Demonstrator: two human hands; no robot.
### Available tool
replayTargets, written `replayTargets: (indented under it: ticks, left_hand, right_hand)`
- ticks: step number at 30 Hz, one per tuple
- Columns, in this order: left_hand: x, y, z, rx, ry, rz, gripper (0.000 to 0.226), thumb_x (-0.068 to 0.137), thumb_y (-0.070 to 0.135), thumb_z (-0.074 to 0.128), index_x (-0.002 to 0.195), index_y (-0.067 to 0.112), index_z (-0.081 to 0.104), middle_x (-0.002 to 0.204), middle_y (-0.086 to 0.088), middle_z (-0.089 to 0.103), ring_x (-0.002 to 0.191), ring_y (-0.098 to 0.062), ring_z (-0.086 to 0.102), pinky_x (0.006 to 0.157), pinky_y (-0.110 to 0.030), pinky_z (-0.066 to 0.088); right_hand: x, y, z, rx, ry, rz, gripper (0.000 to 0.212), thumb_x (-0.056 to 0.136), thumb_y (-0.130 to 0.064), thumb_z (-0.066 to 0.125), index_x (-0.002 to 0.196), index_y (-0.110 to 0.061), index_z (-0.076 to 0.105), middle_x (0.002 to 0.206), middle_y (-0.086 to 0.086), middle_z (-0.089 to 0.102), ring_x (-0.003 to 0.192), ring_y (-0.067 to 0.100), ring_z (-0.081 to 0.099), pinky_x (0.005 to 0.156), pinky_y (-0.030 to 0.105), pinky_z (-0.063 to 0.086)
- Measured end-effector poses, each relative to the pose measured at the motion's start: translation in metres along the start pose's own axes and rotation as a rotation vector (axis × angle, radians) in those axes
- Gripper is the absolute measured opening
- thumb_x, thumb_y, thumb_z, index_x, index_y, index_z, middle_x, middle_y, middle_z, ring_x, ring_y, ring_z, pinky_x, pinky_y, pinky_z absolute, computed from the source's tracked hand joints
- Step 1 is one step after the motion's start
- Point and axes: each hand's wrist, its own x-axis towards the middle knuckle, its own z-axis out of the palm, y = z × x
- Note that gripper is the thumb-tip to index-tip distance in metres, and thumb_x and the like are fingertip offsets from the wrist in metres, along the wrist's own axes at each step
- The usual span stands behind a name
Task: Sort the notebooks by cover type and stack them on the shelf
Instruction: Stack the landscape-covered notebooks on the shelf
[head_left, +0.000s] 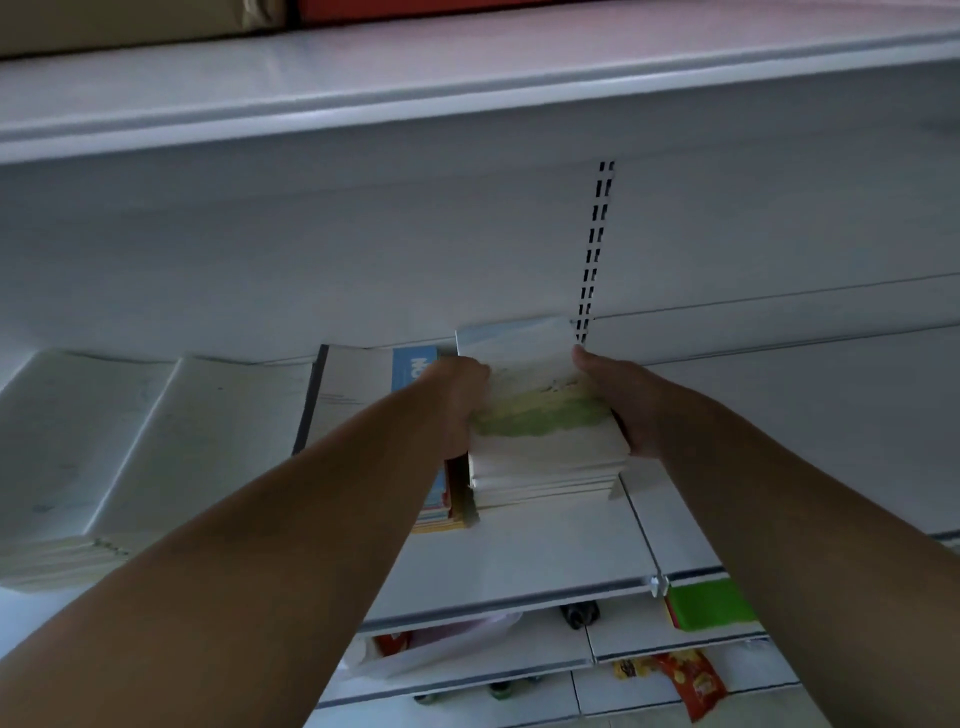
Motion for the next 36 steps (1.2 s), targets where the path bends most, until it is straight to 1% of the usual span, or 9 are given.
replayTargets:
  ticks: [2, 5, 10, 15, 22, 27, 29, 32, 36]
  left_hand:
    - [0.007, 0.004, -0.002, 0.037, -0.052, -0.017, 0.023, 0.095, 0.024, 0.058, 0.109, 0.007, 0.064, 0.118, -0.016, 0.068, 0.107, -0.033, 0.068, 0.100, -0.053, 0.050]
    - [0.019, 0.007, 0.000, 0.056, -0.067, -0.017, 0.028, 0.096, 0.029, 0.059, 0.114, 0.008, 0.063, 0.116, -0.013, 0.068, 0.109, -0.032, 0.067, 0.099, -0.051, 0.050]
    - [0.022, 0.005, 0.006, 0.040, -0.094, 0.016, 0.016, 0.099, 0.021, 0.057, 0.089, 0.009, 0.060, 0.094, -0.012, 0.063, 0.077, -0.027, 0.063, 0.080, -0.036, 0.052]
    - [0.023, 0.003, 0.007, 0.053, -0.094, 0.021, 0.017, 0.098, 0.023, 0.058, 0.104, 0.007, 0.060, 0.099, -0.014, 0.068, 0.078, -0.030, 0.069, 0.087, -0.046, 0.058]
    - [0.024, 0.003, 0.000, 0.052, -0.103, 0.037, 0.017, 0.098, 0.024, 0.057, 0.089, 0.010, 0.060, 0.088, -0.011, 0.063, 0.077, -0.028, 0.064, 0.083, -0.040, 0.054]
    - [0.020, 0.004, 0.002, 0.130, -0.081, 0.078, 0.020, 0.092, 0.029, 0.060, 0.099, 0.011, 0.060, 0.107, -0.015, 0.068, 0.099, -0.032, 0.068, 0.097, -0.047, 0.052]
    - [0.014, 0.010, 0.002, 0.330, -0.088, 0.177, 0.019, 0.097, 0.026, 0.054, 0.092, 0.009, 0.056, 0.096, -0.008, 0.060, 0.092, -0.024, 0.060, 0.089, -0.032, 0.049]
    - [0.001, 0.021, -0.019, 0.692, 0.068, 0.473, 0.033, 0.102, 0.027, 0.047, 0.123, 0.005, 0.059, 0.110, -0.010, 0.062, 0.100, -0.028, 0.057, 0.096, -0.043, 0.051]
    - [0.003, 0.016, -0.095, 0.847, 0.375, 0.699, 0.036, 0.098, 0.026, 0.053, 0.133, 0.020, 0.060, 0.134, -0.009, 0.060, 0.116, -0.028, 0.059, 0.097, -0.038, 0.046]
  right_hand:
    - [0.002, 0.002, -0.001, 0.030, 0.001, -0.009, 0.056, 0.098, -0.049, 0.049, 0.124, 0.000, 0.062, 0.106, 0.019, 0.072, 0.084, 0.030, 0.072, 0.070, 0.037, 0.060]
    - [0.005, 0.002, 0.001, 0.014, 0.030, 0.001, 0.054, 0.099, -0.045, 0.051, 0.124, 0.002, 0.061, 0.108, 0.022, 0.069, 0.080, 0.030, 0.070, 0.070, 0.036, 0.059]
    - [0.008, 0.002, 0.003, -0.027, 0.076, -0.009, 0.038, 0.100, -0.038, 0.054, 0.106, -0.002, 0.064, 0.088, 0.019, 0.070, 0.065, 0.027, 0.069, 0.067, 0.038, 0.059]
    - [0.009, 0.000, 0.003, -0.063, 0.088, 0.009, 0.037, 0.100, -0.039, 0.054, 0.100, -0.004, 0.065, 0.086, 0.017, 0.070, 0.067, 0.027, 0.067, 0.072, 0.038, 0.057]
    - [0.011, 0.002, 0.008, -0.059, 0.064, 0.001, 0.037, 0.100, -0.039, 0.054, 0.097, -0.004, 0.066, 0.088, 0.016, 0.069, 0.073, 0.028, 0.066, 0.085, 0.045, 0.054]
    - [0.010, 0.000, 0.007, -0.063, 0.067, 0.027, 0.040, 0.100, -0.040, 0.054, 0.105, -0.002, 0.066, 0.090, 0.017, 0.071, 0.069, 0.026, 0.069, 0.078, 0.040, 0.056]
    - [0.012, 0.000, 0.004, -0.098, 0.088, 0.036, 0.046, 0.098, -0.043, 0.056, 0.112, 0.000, 0.065, 0.097, 0.018, 0.072, 0.080, 0.030, 0.070, 0.090, 0.045, 0.055]
    - [0.013, -0.003, 0.003, -0.245, 0.153, 0.074, 0.074, 0.080, -0.066, 0.065, 0.125, -0.007, 0.061, 0.120, 0.016, 0.067, 0.108, 0.033, 0.065, 0.101, 0.049, 0.049]
    - [0.018, -0.002, 0.006, -0.274, 0.127, 0.030, 0.084, 0.074, -0.068, 0.072, 0.133, -0.009, 0.058, 0.127, 0.012, 0.059, 0.110, 0.025, 0.058, 0.085, 0.033, 0.048]
